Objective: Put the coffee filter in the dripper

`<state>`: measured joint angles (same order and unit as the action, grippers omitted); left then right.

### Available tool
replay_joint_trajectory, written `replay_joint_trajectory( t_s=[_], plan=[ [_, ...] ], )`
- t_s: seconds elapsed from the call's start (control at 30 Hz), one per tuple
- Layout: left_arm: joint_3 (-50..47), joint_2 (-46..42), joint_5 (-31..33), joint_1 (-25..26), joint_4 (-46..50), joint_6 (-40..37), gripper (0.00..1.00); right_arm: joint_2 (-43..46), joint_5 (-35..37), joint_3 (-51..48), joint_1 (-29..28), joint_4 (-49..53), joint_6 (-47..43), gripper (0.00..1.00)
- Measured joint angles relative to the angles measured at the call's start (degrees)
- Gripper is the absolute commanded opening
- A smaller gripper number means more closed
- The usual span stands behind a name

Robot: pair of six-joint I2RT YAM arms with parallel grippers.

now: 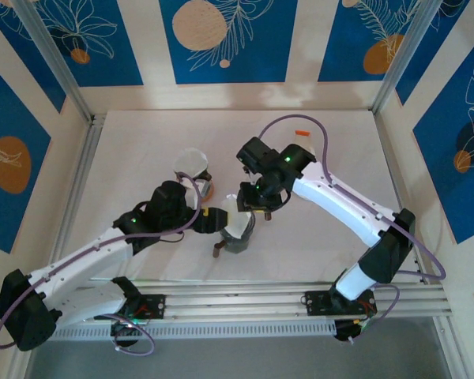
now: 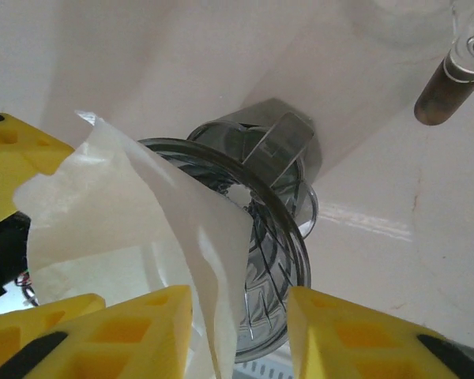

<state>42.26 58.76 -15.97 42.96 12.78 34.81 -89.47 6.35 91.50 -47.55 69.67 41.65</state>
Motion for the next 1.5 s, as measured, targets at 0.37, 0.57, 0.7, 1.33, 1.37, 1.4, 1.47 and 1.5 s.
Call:
replay_joint_trajectory(
  t_s=[0.37, 0.57, 0.7, 1.33, 1.37, 1.4, 1.47, 1.5],
  plan=[
    [0.00, -0.02, 0.13, 0.00, 0.13, 0.02, 0.75, 1.70, 8.41, 0.17, -4.42, -0.26, -3.37, 0.00],
    [0.02, -0.02, 1.09, 0.00, 1.18, -0.02, 0.68, 1.66, 12.57, -0.90, -6.54, -0.72, -4.09, 0.00],
    [0.02, -0.02, 1.64, 0.00, 1.95, 0.20, 0.68, 1.27, 14.91, -1.07, -7.67, -0.81, -4.76, 0.00],
    [0.17, -0.90, 3.85, -0.02, 4.87, 0.20, 0.66, -0.35, 18.82, -2.45, -9.20, -1.07, -6.25, 0.00],
    [0.17, -0.90, 3.98, -0.02, 4.85, 0.20, 0.66, -0.52, 18.84, -2.56, -9.27, -1.11, -6.25, 0.00],
    [0.17, -0.90, 4.00, -0.04, 4.85, 0.20, 0.66, -0.76, 18.99, -2.71, -9.38, -1.05, -6.29, 0.00],
    [0.17, -0.79, 4.00, -0.04, 4.85, 0.20, 0.65, -1.22, 19.06, -3.06, -9.51, -1.05, -6.49, 0.00],
    [0.17, -0.70, 4.00, -0.04, 4.90, 0.20, 0.65, -1.53, 19.15, -3.23, -9.60, -1.05, -6.64, 0.02]
  ],
)
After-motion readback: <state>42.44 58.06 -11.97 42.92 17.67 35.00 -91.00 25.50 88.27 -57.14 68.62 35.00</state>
